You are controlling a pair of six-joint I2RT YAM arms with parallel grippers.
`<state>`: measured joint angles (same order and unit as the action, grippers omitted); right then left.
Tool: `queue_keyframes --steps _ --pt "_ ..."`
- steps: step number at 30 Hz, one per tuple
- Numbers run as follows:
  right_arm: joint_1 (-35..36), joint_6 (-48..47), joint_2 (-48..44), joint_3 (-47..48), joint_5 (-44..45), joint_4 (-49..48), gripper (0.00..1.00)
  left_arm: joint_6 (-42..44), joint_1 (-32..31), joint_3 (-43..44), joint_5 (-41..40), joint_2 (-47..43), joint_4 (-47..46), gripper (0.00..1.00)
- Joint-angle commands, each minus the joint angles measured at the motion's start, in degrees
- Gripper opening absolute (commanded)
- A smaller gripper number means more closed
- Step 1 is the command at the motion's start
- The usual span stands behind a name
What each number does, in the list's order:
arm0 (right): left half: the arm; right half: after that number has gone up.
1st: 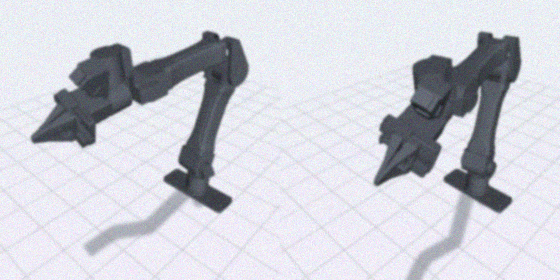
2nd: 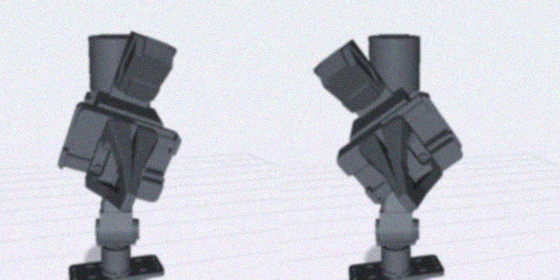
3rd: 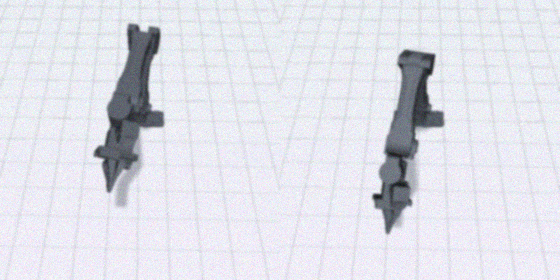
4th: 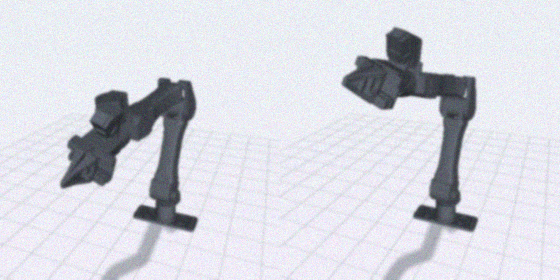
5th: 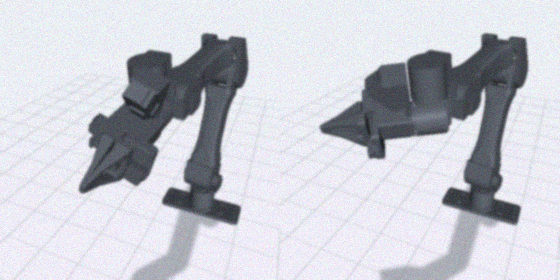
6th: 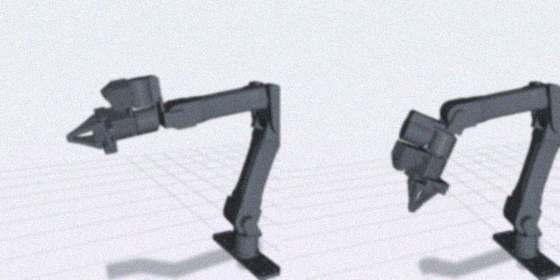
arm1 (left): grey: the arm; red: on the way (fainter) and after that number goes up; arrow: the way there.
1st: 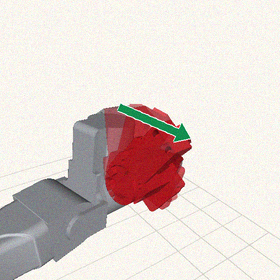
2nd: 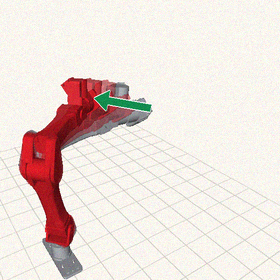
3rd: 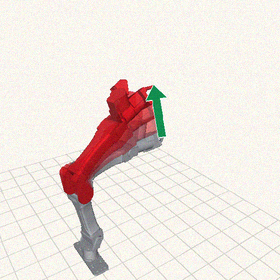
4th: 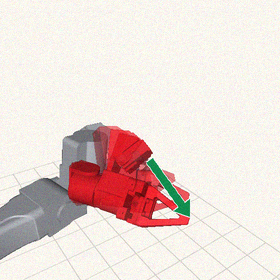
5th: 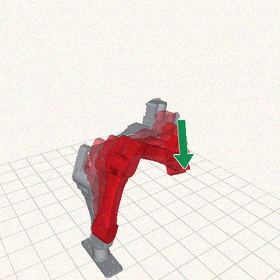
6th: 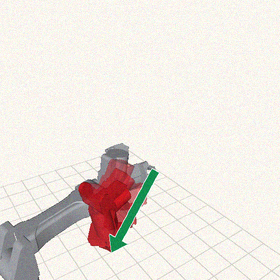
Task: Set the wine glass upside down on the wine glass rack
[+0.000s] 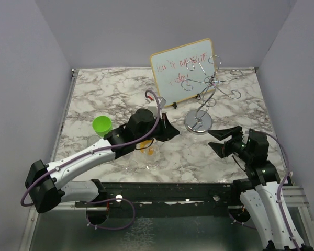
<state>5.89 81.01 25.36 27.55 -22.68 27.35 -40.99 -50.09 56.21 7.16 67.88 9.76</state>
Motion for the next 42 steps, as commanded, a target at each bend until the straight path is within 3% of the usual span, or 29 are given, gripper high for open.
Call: queue_keyframes --steps 1,7,13,29,36,42 --pt "-0.2 10.3 -1.0 -2.2 -2.3 0.3 0.65 -1.6 -6.9 -4.5 -13.3 -0.4 -19.5 0.0" --pt "-0.3 12.5 -0.1 -1.0 -0.7 1.9 0.57 2.4 -15.0 -7.6 -26.1 2.4 -30.8 0.0" --pt "-0.3 12.9 0.3 1.7 1.6 5.5 0.55 5.6 -19.1 -8.4 -30.3 6.1 -40.8 0.0" --pt "-0.3 18.1 1.0 -1.1 4.7 -5.3 0.49 5.6 -22.2 -11.2 -27.1 10.3 -54.3 0.0" --pt "-0.3 19.2 2.2 -2.8 4.5 -10.0 0.31 5.6 -22.4 -12.1 -26.2 10.4 -56.4 0.0" --pt "-0.3 18.3 3.2 -2.2 4.3 -12.1 0.33 5.7 -22.6 -12.2 -25.4 11.3 -57.3 0.0"
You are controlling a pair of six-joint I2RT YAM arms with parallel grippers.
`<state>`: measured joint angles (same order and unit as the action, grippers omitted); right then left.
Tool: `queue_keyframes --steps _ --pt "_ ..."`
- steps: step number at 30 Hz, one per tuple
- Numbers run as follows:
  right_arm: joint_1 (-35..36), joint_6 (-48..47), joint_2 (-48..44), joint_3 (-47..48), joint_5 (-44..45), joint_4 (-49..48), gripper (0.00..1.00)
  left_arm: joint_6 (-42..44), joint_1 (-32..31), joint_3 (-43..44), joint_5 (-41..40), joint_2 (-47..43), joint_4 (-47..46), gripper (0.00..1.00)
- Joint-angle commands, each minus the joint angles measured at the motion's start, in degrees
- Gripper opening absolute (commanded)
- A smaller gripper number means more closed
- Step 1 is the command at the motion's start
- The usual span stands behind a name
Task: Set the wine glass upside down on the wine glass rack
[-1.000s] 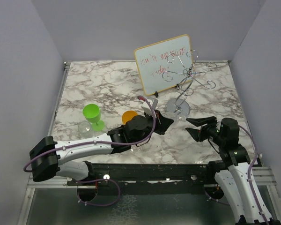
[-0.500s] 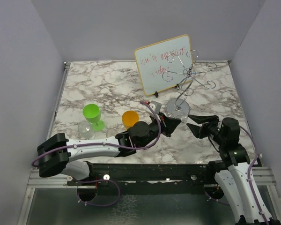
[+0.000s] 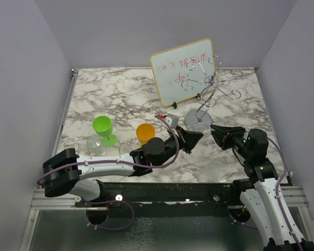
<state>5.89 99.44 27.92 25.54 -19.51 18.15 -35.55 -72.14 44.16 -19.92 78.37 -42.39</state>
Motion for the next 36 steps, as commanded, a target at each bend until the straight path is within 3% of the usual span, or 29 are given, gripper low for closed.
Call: queue_keyframes --steps 1,14,18,20,24,27,36 --pt "-0.3 -0.4 0.9 0.0 0.9 -2.9 0.33 0.3 -0.5 -0.1 1.8 1.1 -5.2 0.0" --pt "-0.3 -1.5 1.9 2.1 -1.6 -1.5 0.23 1.9 -1.6 2.3 1.5 4.9 -5.6 0.0" --pt "-0.3 -2.0 2.6 1.8 -2.3 -2.9 0.05 1.9 -1.7 2.0 1.8 5.1 -5.7 0.02" --pt "-0.3 -3.2 2.8 2.0 -1.7 -3.1 0.01 1.7 -1.8 1.4 1.5 4.8 -5.7 0.12" --pt "-0.3 -9.8 3.4 3.6 1.7 -3.1 0.0 0.1 -1.8 -1.0 -0.7 2.4 -5.6 0.48" --pt "-0.3 -16.6 3.4 3.4 3.5 -5.6 0.01 -0.1 -1.8 -4.4 -2.8 -1.4 -5.4 0.67" --pt "-0.3 -39.3 -3.6 1.7 7.4 -11.5 0.01 0.5 -1.7 -11.1 -8.6 -16.3 3.1 0.9"
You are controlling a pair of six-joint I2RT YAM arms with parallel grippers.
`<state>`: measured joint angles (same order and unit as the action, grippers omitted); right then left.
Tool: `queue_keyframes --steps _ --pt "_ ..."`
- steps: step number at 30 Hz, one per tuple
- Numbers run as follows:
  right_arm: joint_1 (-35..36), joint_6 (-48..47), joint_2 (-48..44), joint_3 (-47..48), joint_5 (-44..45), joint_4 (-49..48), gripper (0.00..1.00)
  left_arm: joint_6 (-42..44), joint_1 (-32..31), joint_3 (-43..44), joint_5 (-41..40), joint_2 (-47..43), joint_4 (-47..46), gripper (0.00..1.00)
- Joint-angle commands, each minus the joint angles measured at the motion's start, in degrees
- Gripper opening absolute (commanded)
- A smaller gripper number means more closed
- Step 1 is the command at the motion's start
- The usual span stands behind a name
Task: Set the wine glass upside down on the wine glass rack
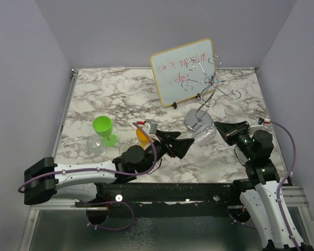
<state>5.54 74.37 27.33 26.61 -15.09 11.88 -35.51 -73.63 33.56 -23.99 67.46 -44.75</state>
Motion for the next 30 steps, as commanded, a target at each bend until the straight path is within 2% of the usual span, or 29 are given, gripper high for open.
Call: queue_keyframes --steps 1,5,11,18,24,30 --pt "0.1 -18.1 -3.7 0.8 3.1 -5.1 0.01 0.4 -0.2 -0.2 -4.7 -6.2 6.6 0.93" --pt "0.0 -27.3 -9.7 -0.9 3.2 -6.8 0.01 1.0 -0.2 2.1 -3.4 -7.3 9.6 0.98" --pt "0.1 -37.3 -15.5 -2.2 -1.7 -8.8 0.01 4.6 -0.2 8.3 0.4 -6.8 14.7 0.99" --pt "0.1 -46.2 -19.2 -1.6 -3.8 -8.9 0.01 7.4 0.5 17.1 -1.7 -6.0 28.1 0.99" --pt "0.0 -53.0 -17.5 -0.4 -6.2 -14.1 0.01 8.6 2.8 25.2 -2.3 -4.4 39.6 0.99" --pt "0.1 -59.1 -10.3 2.4 -9.8 -19.1 0.01 8.6 10.3 29.6 1.0 -3.6 48.0 0.99"
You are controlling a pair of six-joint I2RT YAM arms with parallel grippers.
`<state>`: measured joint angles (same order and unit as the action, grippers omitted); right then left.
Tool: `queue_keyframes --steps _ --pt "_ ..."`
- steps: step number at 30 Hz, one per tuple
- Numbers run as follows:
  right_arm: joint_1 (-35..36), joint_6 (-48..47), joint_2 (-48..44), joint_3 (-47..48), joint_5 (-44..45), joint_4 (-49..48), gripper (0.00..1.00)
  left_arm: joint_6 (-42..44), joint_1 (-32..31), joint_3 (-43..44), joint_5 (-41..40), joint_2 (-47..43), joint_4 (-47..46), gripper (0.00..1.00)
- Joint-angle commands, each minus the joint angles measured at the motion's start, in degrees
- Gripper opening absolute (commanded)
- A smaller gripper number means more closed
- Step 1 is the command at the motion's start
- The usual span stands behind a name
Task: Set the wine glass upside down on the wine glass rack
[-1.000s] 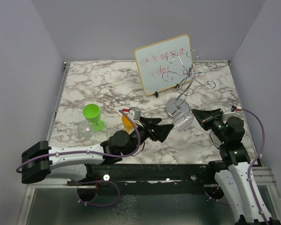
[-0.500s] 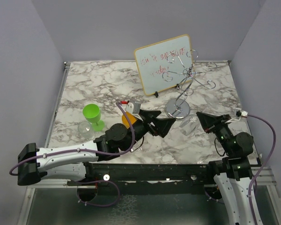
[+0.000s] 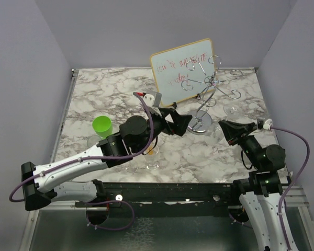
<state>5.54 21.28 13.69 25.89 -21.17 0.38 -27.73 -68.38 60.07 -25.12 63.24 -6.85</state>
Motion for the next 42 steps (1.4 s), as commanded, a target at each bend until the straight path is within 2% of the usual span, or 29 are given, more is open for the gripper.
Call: queue_keyframes --steps 1,5,11,28,42 --pt "0.1 -6.8 4.3 3.5 -3.9 -8.3 0.01 0.3 6.8 3.3 3.5 0.5 11.1 0.99" --pt "0.1 -8.5 8.5 4.5 -6.6 -11.8 0.01 -0.9 12.5 3.3 8.8 0.1 13.0 0.99" --pt "0.0 -9.3 14.7 6.0 -8.5 -15.6 0.01 -0.6 15.7 3.5 11.3 0.4 14.7 0.99" --pt "0.1 -6.9 26.5 11.3 -7.1 -14.0 0.01 -1.8 18.5 2.5 15.9 2.2 15.2 0.99" --pt "0.6 -6.6 33.4 14.7 -11.4 -11.6 0.01 -2.5 19.6 1.4 17.5 2.0 14.8 0.99"
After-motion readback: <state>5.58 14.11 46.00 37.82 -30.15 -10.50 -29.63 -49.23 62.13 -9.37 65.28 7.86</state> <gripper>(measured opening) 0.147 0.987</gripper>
